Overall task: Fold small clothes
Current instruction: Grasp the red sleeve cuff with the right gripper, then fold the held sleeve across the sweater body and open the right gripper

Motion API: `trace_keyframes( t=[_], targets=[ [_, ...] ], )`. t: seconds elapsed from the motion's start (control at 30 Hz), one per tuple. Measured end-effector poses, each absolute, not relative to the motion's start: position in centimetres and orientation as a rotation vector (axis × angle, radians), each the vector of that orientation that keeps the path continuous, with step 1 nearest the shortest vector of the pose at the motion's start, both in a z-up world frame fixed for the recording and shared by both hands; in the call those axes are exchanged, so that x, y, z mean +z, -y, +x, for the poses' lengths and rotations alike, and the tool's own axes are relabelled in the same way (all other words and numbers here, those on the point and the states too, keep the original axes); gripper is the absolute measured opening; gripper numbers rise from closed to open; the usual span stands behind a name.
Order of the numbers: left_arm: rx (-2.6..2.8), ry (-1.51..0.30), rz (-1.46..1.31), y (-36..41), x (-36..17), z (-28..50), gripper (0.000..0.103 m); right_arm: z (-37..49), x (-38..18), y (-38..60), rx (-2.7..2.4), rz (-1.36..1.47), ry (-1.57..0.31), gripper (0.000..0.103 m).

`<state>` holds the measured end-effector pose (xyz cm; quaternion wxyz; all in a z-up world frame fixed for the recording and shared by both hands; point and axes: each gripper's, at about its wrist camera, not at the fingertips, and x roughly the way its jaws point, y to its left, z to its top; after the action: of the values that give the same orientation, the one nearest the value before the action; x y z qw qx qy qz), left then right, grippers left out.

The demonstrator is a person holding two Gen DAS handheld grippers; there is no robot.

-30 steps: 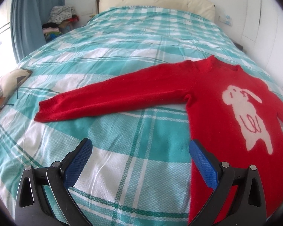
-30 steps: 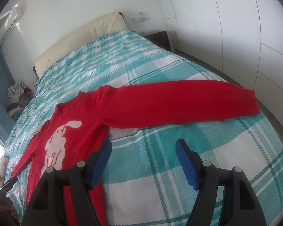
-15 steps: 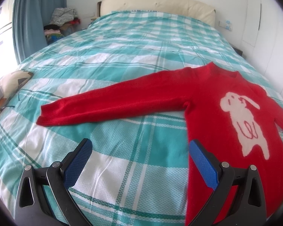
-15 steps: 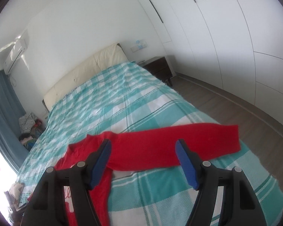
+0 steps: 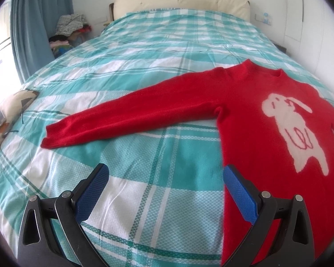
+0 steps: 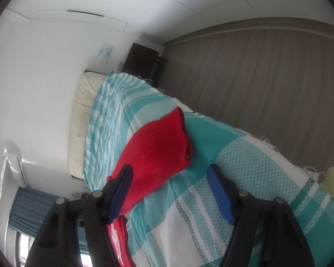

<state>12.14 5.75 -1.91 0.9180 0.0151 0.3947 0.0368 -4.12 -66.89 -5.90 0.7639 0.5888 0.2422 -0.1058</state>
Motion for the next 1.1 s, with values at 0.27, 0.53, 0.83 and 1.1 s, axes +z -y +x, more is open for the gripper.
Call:
trace_keyframes(
  t=[0.27, 0.53, 0.83, 1.1],
  targets=[
    [0.096, -0.818, 0.033, -5.7, -2.6, 12.3, 0.103, -1.7, -8.5, 68.9, -0.167, 1.361, -0.471, 0.047],
    [0.097, -0.802, 0.069, -5.2, -2.0, 11.9, 0.103, -0.7, -2.0, 68.2, -0.200, 1.161, -0.486, 0.005],
    [0.112, -0.735, 0.016, -7.1, 0.7, 11.7, 0.103, 11.5, 15.9, 53.1, 0.058, 0.688, -0.552, 0.005],
    [0.148, -0.717, -0.070, -9.8, 1.9, 11.9, 0.103, 22.4, 15.6, 33.4, 0.299, 0.435, -0.736, 0.005]
  ],
)
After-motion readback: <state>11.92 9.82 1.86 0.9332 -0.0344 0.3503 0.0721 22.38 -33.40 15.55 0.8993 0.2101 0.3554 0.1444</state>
